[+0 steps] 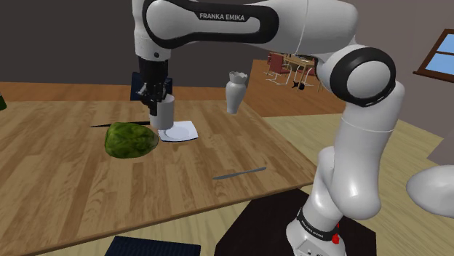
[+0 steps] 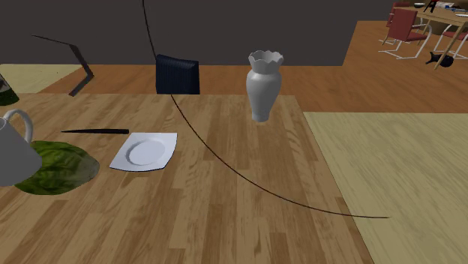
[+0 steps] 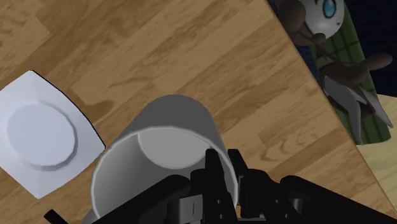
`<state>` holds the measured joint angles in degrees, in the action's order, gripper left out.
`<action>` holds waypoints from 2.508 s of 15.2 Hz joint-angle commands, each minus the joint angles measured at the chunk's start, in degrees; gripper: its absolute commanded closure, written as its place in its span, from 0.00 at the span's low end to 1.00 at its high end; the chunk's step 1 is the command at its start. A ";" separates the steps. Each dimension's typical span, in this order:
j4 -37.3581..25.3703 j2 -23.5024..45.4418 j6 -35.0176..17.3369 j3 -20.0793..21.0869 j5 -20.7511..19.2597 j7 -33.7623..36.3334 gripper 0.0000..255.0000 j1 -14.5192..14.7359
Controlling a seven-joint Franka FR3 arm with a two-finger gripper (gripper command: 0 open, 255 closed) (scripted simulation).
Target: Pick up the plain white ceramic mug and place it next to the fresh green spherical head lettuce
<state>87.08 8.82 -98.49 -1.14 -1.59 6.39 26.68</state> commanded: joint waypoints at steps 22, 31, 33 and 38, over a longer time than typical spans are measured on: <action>-3.23 10.61 -7.10 3.13 -1.27 9.20 1.00 5.62; 2.63 11.35 -13.69 3.09 -1.39 9.46 1.00 5.58; 3.74 11.66 -15.10 3.07 -1.43 9.52 1.00 5.57; 6.22 12.62 -18.55 3.04 -1.53 9.69 1.00 5.57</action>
<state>92.72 21.37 -116.34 1.91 -3.10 16.06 32.25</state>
